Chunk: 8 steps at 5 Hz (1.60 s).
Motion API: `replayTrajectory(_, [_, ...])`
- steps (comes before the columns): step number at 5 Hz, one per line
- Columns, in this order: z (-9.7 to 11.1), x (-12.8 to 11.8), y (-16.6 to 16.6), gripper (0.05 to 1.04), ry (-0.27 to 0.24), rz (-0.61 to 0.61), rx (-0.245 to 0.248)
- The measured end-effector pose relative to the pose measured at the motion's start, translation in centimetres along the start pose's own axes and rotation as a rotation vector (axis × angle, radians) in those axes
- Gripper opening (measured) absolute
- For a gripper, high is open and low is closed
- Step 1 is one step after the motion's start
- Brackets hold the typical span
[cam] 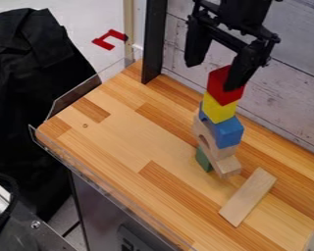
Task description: Take the red cube and put it on the left
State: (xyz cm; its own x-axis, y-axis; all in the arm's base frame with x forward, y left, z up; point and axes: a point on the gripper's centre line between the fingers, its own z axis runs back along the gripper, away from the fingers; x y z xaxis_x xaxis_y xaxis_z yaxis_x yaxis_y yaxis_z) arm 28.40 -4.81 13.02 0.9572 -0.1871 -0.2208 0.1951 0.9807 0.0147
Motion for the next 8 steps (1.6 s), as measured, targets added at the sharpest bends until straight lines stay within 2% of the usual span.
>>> replayTrajectory(1, [-0.2, 0.1, -0.6, 0.999, -0.005, -0.010, -0.006])
replayTrajectory(2, [-1.1, 0.4, -0.9, 0.999, 0.026, -0.015, -0.005])
replayTrajectory(3, [-1.7, 0.9, -1.0, 0.948, 0.038, -0.010, -0.007])
replayTrajectory(4, [-2.2, 1.5, -1.1, 0.667, 0.030, -0.002, -0.014])
replayTrajectory(5, [-2.3, 1.6, -0.9, 0.594, 0.032, 0.008, -0.019])
replayTrajectory(6, [-2.3, 1.4, -0.9, 0.593, 0.040, 0.022, -0.029])
replayTrajectory(7, [-0.7, 1.1, -0.9, 0.593, 0.000, 0.048, -0.057])
replayTrajectory(8, [2.7, 1.0, -0.4, 0.593, -0.094, 0.096, -0.104])
